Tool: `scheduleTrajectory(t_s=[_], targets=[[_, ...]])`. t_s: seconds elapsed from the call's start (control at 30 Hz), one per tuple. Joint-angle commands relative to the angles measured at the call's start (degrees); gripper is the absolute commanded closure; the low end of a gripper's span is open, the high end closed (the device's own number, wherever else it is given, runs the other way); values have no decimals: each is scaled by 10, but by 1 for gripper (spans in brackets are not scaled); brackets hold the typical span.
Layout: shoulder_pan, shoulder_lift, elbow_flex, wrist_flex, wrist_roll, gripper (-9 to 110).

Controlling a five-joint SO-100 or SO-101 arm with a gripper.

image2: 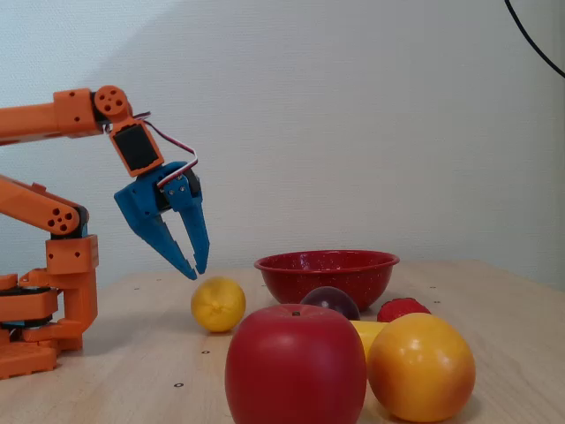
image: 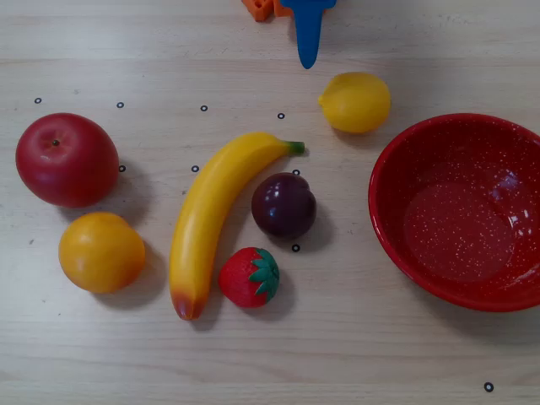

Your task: Put the lemon in the red bowl.

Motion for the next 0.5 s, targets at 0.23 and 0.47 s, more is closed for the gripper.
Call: scheduleTrajectory(t_s=[0.23,0.47], targets=[[76,-100,-130,32,-111,99],[138,-160,-175,60,-169,80]])
